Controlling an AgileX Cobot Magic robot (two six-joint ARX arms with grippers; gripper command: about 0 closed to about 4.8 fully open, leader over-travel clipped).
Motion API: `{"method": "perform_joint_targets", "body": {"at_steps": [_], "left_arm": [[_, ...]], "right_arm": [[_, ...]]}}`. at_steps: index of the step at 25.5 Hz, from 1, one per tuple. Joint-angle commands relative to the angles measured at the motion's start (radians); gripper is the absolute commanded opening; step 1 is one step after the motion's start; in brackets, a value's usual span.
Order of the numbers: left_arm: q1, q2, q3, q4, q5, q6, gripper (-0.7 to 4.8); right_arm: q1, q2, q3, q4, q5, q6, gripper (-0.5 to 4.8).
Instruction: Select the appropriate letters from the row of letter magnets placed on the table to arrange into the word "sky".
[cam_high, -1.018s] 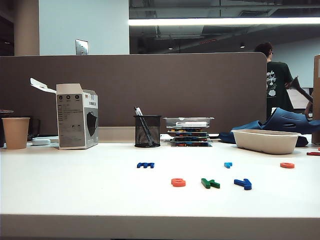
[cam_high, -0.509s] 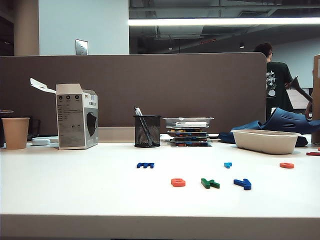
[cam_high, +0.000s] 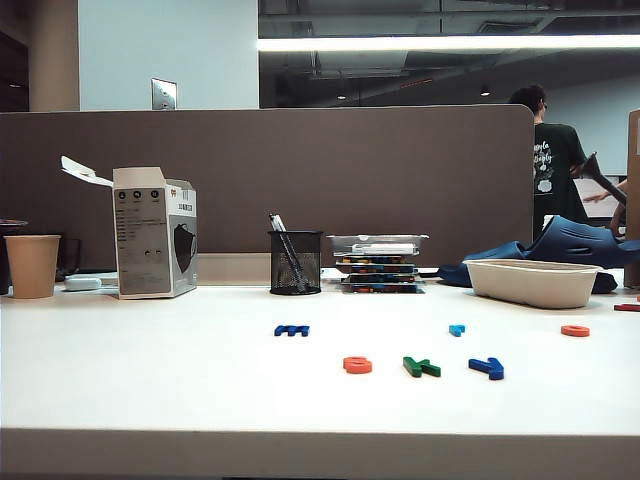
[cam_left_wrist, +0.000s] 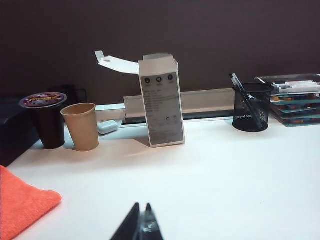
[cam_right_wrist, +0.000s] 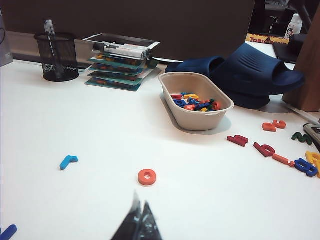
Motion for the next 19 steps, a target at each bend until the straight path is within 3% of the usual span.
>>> {"method": "perform_joint_targets", "body": {"at_steps": [1, 19], "left_arm": [[0.001, 0.000, 0.005, 0.002, 0.000, 0.003, -0.05], [0.001, 0.000, 0.005, -0.017, 0.000, 0.003, -0.05]], "right_arm": [[0.002, -0.007, -0.006, 0.007, 0.002, -0.002, -0.05], [0.001, -0.007, -0.006, -0.001, 0.002, -0.002, -0.05]]}}
